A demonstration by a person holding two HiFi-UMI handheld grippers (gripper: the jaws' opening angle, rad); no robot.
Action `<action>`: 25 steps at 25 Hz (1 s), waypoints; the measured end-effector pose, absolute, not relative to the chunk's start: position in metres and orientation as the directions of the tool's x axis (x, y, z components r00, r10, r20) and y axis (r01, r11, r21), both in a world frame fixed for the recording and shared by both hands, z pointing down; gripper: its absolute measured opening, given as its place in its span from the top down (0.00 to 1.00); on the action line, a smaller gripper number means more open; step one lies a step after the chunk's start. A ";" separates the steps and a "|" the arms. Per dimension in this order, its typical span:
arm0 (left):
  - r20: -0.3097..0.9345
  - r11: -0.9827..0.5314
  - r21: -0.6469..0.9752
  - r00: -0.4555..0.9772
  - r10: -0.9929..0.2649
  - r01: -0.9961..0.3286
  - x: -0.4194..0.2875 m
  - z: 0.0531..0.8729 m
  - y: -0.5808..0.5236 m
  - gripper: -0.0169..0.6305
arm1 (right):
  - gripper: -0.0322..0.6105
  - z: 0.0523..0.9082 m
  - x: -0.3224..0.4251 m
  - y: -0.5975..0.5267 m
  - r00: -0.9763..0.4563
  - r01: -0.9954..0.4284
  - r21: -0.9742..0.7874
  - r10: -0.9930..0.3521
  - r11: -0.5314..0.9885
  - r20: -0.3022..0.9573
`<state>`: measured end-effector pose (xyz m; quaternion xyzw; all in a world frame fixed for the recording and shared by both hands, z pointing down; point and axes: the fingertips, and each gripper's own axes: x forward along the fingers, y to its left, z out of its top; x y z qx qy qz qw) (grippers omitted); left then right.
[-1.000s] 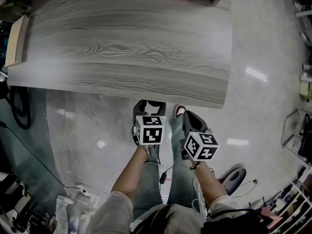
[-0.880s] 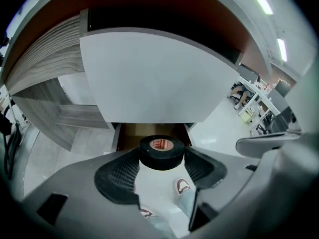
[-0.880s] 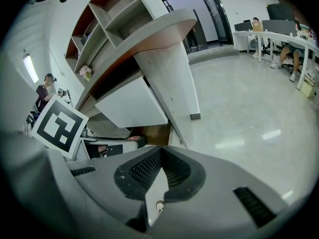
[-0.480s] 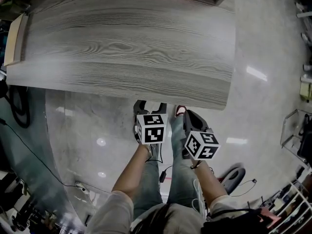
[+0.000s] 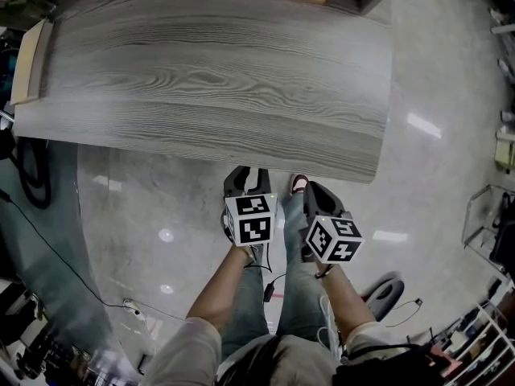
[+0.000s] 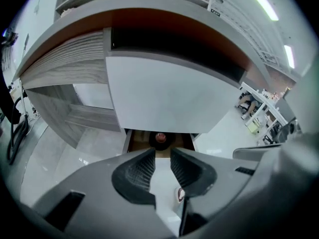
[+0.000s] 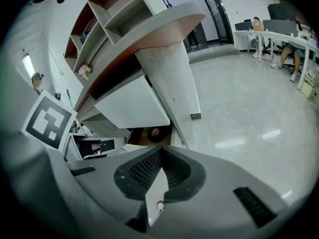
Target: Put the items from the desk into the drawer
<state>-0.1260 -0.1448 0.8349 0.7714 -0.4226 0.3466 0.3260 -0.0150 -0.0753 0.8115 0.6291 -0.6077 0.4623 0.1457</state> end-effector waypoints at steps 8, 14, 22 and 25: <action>0.815 -0.415 0.229 0.407 -0.413 -0.880 -0.135 0.821 -0.135 0.96 | 0.95 0.790 -0.021 -0.085 -0.166 -0.904 -0.377 -0.648 -0.202 0.743; 0.813 -0.431 0.261 0.437 -0.385 -0.864 -0.139 0.791 -0.119 0.96 | 0.95 0.762 -0.028 -0.087 -0.168 -0.908 -0.375 -0.659 -0.186 0.733; 0.766 -0.454 0.299 0.495 -0.410 -0.839 -0.140 0.717 -0.115 0.96 | 0.95 0.708 -0.047 -0.087 -0.188 -0.917 -0.372 -0.671 -0.142 0.718; 0.748 -0.470 0.304 0.513 -0.422 -0.829 -0.137 0.686 -0.112 0.96 | 0.95 0.683 -0.052 -0.086 -0.196 -0.921 -0.371 -0.677 -0.122 0.709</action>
